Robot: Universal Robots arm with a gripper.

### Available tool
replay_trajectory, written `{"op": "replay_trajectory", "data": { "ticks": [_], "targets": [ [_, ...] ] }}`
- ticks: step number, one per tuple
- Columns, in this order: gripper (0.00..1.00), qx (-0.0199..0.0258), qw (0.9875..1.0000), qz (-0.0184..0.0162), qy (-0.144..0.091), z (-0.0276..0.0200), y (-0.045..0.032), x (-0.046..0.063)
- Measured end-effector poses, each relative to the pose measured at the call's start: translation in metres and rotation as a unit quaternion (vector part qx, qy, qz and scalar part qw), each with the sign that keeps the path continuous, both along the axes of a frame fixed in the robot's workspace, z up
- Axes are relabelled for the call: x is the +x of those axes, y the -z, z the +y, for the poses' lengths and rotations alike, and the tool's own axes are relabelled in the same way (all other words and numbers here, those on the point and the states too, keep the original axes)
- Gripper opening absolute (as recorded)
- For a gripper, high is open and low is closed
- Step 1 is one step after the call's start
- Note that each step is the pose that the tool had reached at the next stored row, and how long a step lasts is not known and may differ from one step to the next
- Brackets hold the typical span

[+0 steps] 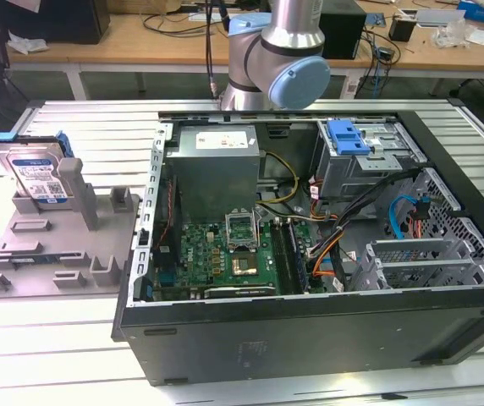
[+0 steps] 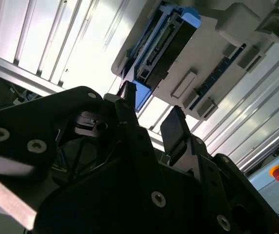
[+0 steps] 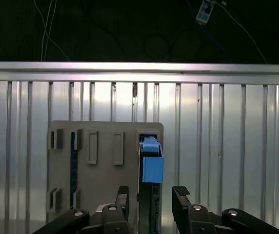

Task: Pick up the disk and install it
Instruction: 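Pick up the disk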

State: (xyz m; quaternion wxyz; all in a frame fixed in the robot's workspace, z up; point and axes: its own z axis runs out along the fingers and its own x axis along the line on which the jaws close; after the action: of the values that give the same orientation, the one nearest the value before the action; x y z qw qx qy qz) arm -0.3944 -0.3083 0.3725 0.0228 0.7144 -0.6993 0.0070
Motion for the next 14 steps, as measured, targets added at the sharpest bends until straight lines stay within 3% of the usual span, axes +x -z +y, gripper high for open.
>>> {"op": "replay_trajectory", "data": {
  "ticks": [5,14],
  "targets": [
    [0.48,0.0012,1.0,0.0,-0.001,0.0,0.0062,-0.0013],
    [0.48,0.0012,1.0,0.0,-0.001,0.0,0.0106,-0.0017]
  ]
}}
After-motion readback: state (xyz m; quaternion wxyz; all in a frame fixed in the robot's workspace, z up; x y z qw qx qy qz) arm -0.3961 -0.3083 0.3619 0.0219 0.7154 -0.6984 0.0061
